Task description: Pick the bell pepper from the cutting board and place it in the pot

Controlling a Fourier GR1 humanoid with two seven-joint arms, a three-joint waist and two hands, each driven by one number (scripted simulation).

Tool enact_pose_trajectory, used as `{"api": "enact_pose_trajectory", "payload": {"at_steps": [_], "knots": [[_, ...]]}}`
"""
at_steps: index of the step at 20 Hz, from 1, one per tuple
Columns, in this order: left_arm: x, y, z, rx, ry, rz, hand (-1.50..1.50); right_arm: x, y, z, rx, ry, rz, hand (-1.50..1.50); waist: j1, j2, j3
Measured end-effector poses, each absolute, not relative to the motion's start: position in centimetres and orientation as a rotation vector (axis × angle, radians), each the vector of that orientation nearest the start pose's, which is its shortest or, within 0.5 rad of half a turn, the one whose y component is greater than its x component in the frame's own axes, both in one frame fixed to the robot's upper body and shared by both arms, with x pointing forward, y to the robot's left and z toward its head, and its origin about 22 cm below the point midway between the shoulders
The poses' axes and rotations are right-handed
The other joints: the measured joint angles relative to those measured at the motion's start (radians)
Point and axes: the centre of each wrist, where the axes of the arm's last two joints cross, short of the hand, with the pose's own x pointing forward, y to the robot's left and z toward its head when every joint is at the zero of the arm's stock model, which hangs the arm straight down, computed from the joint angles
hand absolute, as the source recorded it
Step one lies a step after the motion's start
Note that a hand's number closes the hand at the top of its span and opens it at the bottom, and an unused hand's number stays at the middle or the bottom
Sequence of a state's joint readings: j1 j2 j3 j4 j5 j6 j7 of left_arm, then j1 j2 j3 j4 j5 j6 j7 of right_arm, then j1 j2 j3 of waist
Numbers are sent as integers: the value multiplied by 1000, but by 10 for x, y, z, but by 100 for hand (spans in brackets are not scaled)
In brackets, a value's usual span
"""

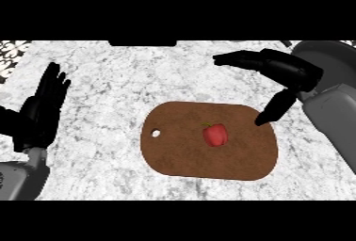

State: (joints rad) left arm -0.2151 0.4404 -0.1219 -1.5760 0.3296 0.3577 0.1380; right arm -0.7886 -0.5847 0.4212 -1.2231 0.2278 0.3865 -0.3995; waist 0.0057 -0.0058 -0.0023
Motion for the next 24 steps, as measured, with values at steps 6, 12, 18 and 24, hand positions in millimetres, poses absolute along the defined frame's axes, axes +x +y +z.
{"api": "enact_pose_trajectory", "payload": {"at_steps": [6,12,18,24], "knots": [[284,284,81,207,-1599,67,0,361,-174,174,-152,-1572,1818,-150,-8,-3,0],[279,282,86,203,-1604,67,0,335,-143,164,-213,-1403,1919,-150,-8,1,1],[280,276,80,202,-1613,66,0,320,-129,149,-217,-1346,1922,-150,-5,4,2],[281,276,79,201,-1614,61,0,315,-122,128,-301,-1278,1940,-150,-4,5,2]]}}
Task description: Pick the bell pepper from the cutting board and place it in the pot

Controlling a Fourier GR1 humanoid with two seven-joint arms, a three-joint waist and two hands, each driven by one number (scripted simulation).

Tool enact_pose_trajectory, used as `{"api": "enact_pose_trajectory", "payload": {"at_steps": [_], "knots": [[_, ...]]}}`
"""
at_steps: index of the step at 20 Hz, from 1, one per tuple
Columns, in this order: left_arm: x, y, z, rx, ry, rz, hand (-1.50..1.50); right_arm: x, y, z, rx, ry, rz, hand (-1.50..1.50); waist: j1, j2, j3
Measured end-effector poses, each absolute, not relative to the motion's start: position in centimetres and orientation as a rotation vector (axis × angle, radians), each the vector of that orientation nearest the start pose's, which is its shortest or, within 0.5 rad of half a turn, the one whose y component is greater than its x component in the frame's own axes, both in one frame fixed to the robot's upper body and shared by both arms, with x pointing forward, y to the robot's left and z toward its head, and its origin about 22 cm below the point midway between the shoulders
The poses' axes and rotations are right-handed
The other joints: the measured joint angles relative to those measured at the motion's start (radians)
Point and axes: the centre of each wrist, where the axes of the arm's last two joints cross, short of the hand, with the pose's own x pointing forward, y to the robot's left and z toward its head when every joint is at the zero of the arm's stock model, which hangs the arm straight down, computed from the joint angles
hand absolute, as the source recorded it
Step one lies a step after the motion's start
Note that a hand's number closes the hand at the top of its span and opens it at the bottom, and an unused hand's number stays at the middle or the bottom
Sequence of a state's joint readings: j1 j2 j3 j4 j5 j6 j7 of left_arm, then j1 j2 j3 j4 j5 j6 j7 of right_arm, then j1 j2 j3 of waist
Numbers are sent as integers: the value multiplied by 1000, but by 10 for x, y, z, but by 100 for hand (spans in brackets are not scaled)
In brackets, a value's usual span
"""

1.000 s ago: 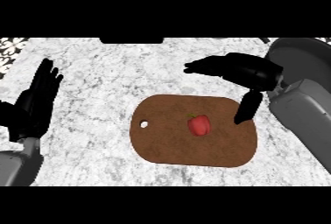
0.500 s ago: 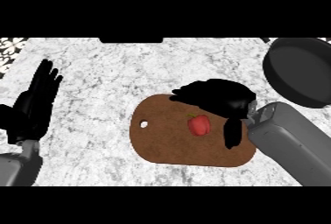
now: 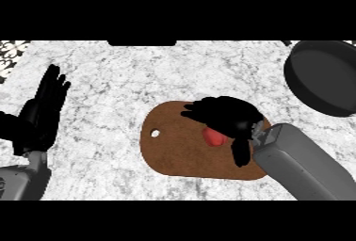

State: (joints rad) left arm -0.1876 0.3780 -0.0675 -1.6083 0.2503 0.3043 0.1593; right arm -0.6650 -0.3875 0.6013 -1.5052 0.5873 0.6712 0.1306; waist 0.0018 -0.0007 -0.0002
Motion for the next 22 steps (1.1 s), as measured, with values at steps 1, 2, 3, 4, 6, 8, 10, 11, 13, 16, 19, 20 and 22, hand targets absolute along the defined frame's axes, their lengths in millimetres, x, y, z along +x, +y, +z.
{"api": "enact_pose_trajectory", "payload": {"at_steps": [1,2,3,4,6,8,10,11,13,16,19,20,22], "knots": [[280,279,77,202,-1615,63,0,315,-124,126,-320,-1270,1943,-150,0,0,0],[280,284,77,202,-1613,61,0,316,-125,124,-340,-1268,1942,-150,1,0,0],[278,287,80,201,-1613,60,0,316,-123,121,-352,-1264,1937,-150,2,0,0],[277,287,77,199,-1614,62,0,317,-126,117,-360,-1258,1941,-150,2,0,0],[279,288,82,194,-1612,60,0,319,-124,111,-366,-1259,1941,-150,2,1,0],[280,289,77,194,-1613,65,0,319,-122,103,-362,-1263,1941,-150,2,1,0],[285,285,82,197,-1611,64,0,318,-120,95,-359,-1259,1946,-150,1,1,0],[283,284,82,197,-1614,64,0,321,-121,96,-365,-1257,1946,-150,2,1,0],[277,282,81,199,-1612,66,0,321,-130,91,-376,-1250,1949,-150,2,0,0],[280,285,84,199,-1612,63,0,327,-128,81,-398,-1239,1944,-150,3,1,0],[281,281,83,199,-1611,62,0,333,-127,73,-410,-1233,1937,-150,3,1,0],[283,283,85,198,-1613,61,0,333,-125,69,-413,-1228,1939,-150,3,1,0],[285,287,82,203,-1612,67,0,332,-127,59,-409,-1225,1936,150,2,1,0]]}}
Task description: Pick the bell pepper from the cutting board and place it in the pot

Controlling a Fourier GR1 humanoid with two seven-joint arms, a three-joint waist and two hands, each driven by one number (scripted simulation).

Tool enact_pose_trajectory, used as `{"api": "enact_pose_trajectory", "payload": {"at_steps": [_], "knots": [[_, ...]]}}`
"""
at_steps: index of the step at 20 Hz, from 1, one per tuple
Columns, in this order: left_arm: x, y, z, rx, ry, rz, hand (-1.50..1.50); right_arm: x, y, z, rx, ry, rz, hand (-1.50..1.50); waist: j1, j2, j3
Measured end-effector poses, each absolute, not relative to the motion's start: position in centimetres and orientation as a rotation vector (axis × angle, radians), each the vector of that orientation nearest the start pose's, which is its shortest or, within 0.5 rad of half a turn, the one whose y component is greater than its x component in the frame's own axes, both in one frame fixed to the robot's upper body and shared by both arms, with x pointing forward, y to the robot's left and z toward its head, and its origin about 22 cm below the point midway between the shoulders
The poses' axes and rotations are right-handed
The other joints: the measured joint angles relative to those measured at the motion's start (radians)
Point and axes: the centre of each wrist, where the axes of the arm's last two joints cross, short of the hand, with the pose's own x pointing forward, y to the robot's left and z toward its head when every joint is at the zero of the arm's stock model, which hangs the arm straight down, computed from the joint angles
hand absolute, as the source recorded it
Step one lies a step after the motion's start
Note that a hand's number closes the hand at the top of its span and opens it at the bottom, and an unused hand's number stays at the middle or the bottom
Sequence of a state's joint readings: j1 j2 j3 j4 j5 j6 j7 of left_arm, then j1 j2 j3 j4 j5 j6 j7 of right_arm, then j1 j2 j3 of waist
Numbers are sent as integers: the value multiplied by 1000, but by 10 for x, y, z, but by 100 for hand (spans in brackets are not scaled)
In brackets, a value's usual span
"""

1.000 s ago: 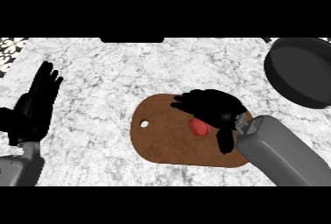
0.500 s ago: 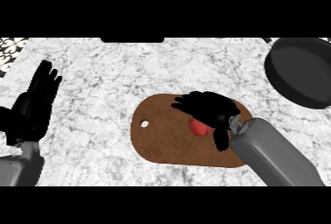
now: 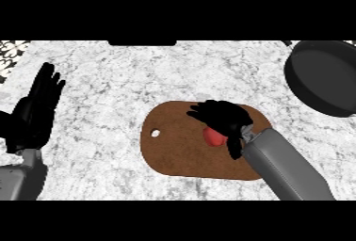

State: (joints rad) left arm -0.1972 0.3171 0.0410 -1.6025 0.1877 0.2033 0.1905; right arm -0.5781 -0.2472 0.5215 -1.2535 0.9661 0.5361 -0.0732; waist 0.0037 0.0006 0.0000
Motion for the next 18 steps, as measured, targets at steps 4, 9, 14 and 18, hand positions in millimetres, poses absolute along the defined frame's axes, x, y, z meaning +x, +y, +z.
{"api": "enact_pose_trajectory", "payload": {"at_steps": [4,9,14,18], "knots": [[284,284,84,196,-1614,67,0,334,-123,56,-394,-1248,2038,150,2,-1,0],[280,284,82,193,-1614,68,0,334,-128,51,-375,-1291,2085,150,1,-4,-2],[283,282,84,199,-1615,67,0,329,-140,49,-349,-1303,2064,150,-4,-4,-1],[275,285,77,216,-1607,88,0,300,-169,37,-300,-1324,1896,150,-27,-13,-2]]}}
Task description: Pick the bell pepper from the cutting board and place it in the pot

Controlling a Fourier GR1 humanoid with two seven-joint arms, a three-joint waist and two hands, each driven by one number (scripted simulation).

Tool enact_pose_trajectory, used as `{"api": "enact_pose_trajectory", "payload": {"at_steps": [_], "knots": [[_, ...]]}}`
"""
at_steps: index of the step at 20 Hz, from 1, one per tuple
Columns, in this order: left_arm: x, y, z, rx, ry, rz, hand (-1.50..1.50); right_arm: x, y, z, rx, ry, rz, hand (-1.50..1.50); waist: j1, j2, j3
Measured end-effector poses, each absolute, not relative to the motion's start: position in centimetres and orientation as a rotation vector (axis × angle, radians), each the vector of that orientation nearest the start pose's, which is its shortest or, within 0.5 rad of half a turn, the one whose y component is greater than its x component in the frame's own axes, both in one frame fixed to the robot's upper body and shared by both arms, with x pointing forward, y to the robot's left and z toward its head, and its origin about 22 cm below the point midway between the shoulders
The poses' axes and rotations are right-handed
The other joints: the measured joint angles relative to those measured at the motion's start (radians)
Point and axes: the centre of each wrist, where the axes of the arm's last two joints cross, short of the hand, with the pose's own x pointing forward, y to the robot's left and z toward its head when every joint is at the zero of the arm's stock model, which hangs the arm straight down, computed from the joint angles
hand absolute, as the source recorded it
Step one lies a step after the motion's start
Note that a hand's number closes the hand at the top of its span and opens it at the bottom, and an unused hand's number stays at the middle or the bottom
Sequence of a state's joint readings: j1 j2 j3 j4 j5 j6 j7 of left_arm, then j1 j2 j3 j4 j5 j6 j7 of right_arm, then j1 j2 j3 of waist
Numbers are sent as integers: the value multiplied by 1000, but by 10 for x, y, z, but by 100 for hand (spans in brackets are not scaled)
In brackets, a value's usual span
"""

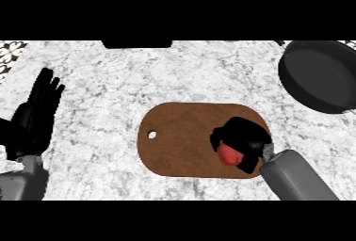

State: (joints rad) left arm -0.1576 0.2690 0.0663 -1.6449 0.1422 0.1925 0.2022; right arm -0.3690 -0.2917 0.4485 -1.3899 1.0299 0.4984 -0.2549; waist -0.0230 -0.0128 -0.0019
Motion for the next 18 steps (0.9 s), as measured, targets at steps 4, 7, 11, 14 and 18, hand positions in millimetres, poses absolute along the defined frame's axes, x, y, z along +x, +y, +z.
{"api": "enact_pose_trajectory", "payload": {"at_steps": [4,7,11,14,18], "knots": [[274,285,79,221,-1604,99,0,260,-203,34,-276,-1338,1759,150,-10,0,0],[274,286,80,225,-1605,95,0,228,-219,44,-279,-1357,1684,150,-9,3,1],[276,288,86,227,-1606,91,0,206,-236,69,-320,-1472,1516,150,-7,5,1],[275,290,86,228,-1603,96,0,198,-245,91,-397,-1595,1329,150,-9,5,1],[276,292,88,231,-1607,94,0,188,-265,122,-515,-1742,1085,150,-10,6,2]]}}
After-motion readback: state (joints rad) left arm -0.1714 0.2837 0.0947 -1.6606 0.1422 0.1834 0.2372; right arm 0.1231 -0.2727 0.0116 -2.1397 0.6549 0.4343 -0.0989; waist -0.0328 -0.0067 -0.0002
